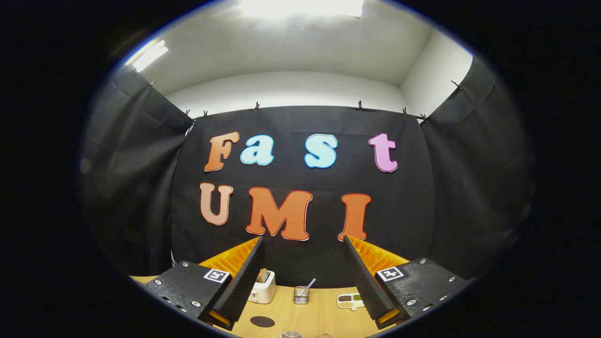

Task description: Take the bottle from table, then pour the juice into the cup, finally place the bottle on the coaster

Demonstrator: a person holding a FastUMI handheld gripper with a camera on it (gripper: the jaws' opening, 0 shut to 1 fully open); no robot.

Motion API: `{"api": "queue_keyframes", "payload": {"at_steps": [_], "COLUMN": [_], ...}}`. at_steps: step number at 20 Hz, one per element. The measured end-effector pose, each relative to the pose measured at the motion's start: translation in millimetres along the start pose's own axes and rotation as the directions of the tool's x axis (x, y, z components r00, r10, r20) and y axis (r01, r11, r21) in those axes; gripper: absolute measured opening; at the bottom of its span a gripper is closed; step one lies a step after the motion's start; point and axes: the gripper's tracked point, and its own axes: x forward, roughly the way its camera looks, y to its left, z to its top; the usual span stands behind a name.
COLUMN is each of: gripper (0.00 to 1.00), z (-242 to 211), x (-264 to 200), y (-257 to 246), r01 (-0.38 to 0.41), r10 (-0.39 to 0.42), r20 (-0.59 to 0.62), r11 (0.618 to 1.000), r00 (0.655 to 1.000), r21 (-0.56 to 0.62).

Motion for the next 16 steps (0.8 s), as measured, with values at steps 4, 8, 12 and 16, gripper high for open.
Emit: {"api": "queue_keyframes", "payload": {"at_steps": [4, 8, 12, 16], "gripper": [0.98, 0.98, 0.98, 0.98], "z": [0.2, -4.4, -4.4, 1.9], "x": [0.1, -2.5, -5.7, -8.7], "y": [1.1, 2.7, 5.7, 5.3], "r01": [-0.004, -0.021, -0.025, -0.021], "r10": [0.004, 0.021, 0.025, 0.021], "r20": [-0.001, -0.013, -0.004, 0.014], "r11": [1.0, 1.0, 1.0, 1.0], "r00": [1.0, 1.0, 1.0, 1.0], "r21": [0.007, 0.01, -0.002, 0.012]}}
